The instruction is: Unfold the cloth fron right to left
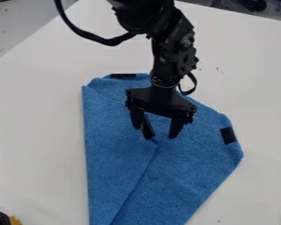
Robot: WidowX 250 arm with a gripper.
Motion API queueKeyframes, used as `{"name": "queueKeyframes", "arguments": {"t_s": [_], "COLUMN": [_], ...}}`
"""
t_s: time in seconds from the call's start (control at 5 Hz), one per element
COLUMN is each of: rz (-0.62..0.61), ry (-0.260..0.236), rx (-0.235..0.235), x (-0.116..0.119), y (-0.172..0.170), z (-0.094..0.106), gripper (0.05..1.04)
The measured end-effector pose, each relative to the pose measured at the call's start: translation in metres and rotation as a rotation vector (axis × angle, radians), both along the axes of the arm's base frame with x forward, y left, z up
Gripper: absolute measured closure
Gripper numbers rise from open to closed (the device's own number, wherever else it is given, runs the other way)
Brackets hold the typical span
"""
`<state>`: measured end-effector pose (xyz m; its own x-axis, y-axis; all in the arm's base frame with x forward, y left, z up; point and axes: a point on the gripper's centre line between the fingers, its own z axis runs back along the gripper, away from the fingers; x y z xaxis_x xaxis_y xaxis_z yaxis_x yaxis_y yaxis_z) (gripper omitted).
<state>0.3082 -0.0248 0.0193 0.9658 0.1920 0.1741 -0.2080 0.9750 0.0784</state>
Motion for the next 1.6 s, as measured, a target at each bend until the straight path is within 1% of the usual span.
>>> {"name": "queueKeyframes", "arguments": {"t_s": [0.2, 0.4, 0.6, 0.8, 1.0, 1.2, 1.4, 1.6], "rz": [-0.002, -0.005, -0.015, -0.021, -0.007, 0.069, 0.125, 0.212], "ry": [0.006, 0.030, 0.041, 0.044, 0.048, -0.016, -0.079, -0.096], "rx": [-0.020, -0.037, -0.048, -0.040, -0.015, -0.002, 0.022, 0.026], "x": [0.001, 0.000, 0.005, 0.005, 0.002, -0.005, -0.027, -0.052], "y": [0.004, 0.009, 0.010, 0.011, 0.009, 0.010, 0.022, 0.052], "z": [-0.006, -0.012, -0.011, -0.010, -0.007, 0.019, 0.037, 0.038], "gripper": [0.344, 0.645, 0.863, 0.989, 1.020, 1.022, 1.022, 1.022]}}
